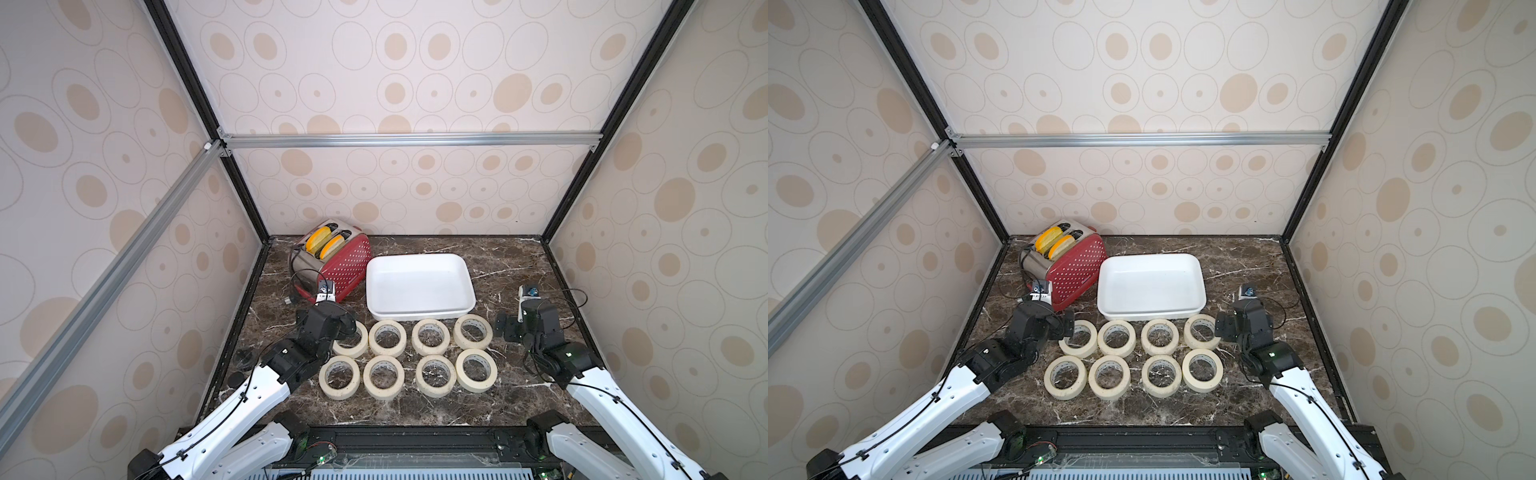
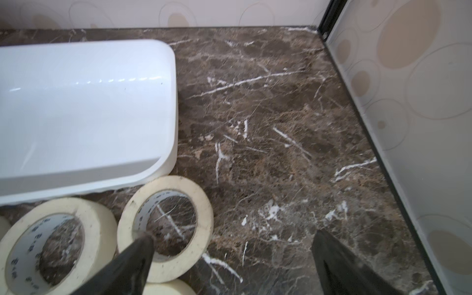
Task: Take out the art tape in the storage box
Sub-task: Place the art tape at the center of the board, then reset both arms
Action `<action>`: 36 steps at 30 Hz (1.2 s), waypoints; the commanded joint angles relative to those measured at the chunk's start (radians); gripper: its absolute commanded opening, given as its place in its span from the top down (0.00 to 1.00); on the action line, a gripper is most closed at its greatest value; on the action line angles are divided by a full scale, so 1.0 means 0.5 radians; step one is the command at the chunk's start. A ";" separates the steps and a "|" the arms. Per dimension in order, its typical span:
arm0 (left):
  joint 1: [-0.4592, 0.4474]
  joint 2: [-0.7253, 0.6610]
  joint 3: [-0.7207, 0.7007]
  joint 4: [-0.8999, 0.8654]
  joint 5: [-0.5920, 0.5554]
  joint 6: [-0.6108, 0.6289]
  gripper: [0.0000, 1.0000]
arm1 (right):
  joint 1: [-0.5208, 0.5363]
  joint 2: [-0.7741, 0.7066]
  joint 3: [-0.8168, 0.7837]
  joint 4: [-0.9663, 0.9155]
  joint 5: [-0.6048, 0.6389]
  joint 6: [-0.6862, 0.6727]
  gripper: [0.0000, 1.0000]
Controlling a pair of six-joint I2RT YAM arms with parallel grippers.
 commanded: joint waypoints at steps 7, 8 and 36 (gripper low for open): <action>0.008 -0.266 -0.218 0.234 -0.279 -0.038 0.01 | -0.127 0.316 -0.310 1.218 0.626 -0.498 0.00; 0.009 -0.296 -0.245 0.263 -0.275 -0.027 0.01 | -0.162 0.411 -0.296 1.251 0.643 -0.507 0.00; 0.341 -0.031 -0.373 0.541 -0.292 0.131 0.01 | -0.640 1.278 -0.556 2.413 -0.041 -0.729 0.02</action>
